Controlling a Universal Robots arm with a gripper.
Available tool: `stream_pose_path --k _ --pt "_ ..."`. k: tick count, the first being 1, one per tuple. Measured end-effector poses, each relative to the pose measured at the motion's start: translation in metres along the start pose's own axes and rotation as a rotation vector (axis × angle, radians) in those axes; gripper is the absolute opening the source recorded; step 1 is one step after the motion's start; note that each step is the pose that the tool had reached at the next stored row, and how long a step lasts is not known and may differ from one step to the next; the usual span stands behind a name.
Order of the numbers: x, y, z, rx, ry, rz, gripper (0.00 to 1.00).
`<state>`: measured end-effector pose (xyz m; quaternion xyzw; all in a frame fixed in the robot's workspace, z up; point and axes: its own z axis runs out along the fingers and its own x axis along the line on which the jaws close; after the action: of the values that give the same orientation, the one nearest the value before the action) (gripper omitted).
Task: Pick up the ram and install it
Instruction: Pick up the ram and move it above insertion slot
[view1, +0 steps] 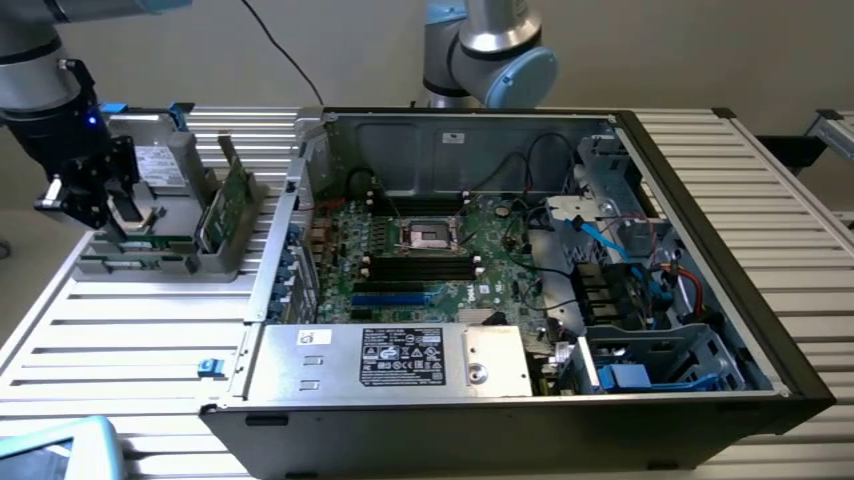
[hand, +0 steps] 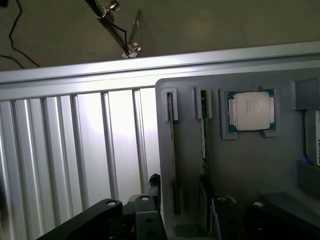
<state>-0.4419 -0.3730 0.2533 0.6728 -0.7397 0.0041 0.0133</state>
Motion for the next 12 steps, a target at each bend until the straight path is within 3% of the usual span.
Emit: stream_pose_path --k 12 --pt "0.0 -0.0042 0.022 0.0012 -0.0003 0.0 0.43"
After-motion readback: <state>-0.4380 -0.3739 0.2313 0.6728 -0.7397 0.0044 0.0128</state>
